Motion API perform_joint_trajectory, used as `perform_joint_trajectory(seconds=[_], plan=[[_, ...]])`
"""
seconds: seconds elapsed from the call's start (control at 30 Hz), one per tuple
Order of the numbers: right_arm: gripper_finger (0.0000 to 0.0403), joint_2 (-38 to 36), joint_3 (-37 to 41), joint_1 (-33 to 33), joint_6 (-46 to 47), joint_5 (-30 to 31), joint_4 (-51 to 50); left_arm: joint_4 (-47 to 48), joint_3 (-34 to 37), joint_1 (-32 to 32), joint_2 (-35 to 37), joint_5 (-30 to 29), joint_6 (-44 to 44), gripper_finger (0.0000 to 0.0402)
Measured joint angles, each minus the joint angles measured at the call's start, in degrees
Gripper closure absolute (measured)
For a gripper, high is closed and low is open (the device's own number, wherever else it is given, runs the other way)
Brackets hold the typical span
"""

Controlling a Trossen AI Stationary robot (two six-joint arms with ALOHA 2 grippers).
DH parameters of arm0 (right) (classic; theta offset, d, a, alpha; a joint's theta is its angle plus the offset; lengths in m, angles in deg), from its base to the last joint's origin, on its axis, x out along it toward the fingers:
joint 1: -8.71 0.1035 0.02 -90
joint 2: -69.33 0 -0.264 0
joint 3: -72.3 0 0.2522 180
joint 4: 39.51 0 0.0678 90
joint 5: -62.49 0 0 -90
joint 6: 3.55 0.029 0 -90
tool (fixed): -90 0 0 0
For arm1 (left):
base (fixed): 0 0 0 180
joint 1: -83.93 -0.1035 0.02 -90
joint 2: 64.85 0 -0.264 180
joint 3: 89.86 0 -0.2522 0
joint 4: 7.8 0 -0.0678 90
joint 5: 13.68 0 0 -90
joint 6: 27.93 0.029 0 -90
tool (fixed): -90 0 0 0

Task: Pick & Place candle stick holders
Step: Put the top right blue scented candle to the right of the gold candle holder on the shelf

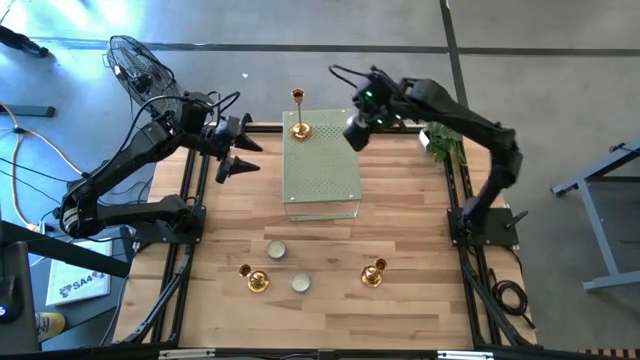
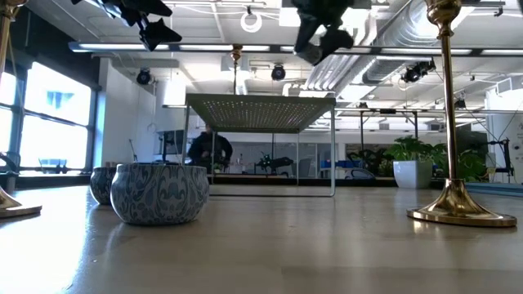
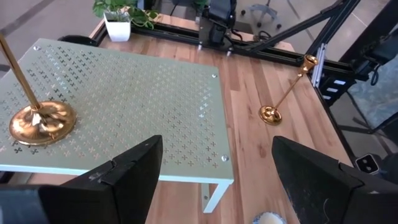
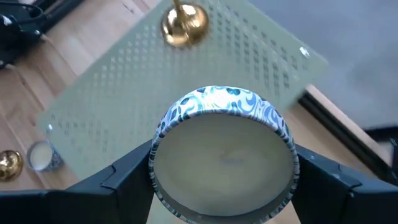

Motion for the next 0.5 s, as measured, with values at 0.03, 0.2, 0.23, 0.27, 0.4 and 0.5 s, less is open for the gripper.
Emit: perform_joint_trajectory(seconds=[0.03, 0.2, 0.23, 0.27, 0.4, 0.5], plan=[[0.0118, 1.7, -1.9, -0.5, -0.7, -0.9, 0.0, 0.3, 0.0, 0.0, 0.0, 0.0, 0.0, 0.0103], [0.0118, 10.0, -10.0, -1.8, -3.1, -2.6, -1.1, 0.9, 0.0, 0.0, 0.0, 0.0, 0.0, 0.0103], [0.0118, 11.6, -11.4, -1.9, -3.5, -2.8, -1.9, 0.9, 0.0, 0.0, 0.0, 0.0, 0.0, 0.0103], [0.0118, 12.9, -12.7, -2.0, -3.8, -2.8, -2.7, 0.9, 0.0, 0.0, 0.0, 0.0, 0.0, 0.0103], [0.0118, 17.6, -16.8, -2.2, -4.6, -2.6, -5.3, 0.9, 0.0, 0.0, 0.0, -0.1, 0.0, 0.0103], [0.0118, 20.0, -18.1, -2.3, -5.5, -2.4, -5.5, 0.9, 0.0, 0.0, 0.0, -0.1, 0.0, 0.0103]])
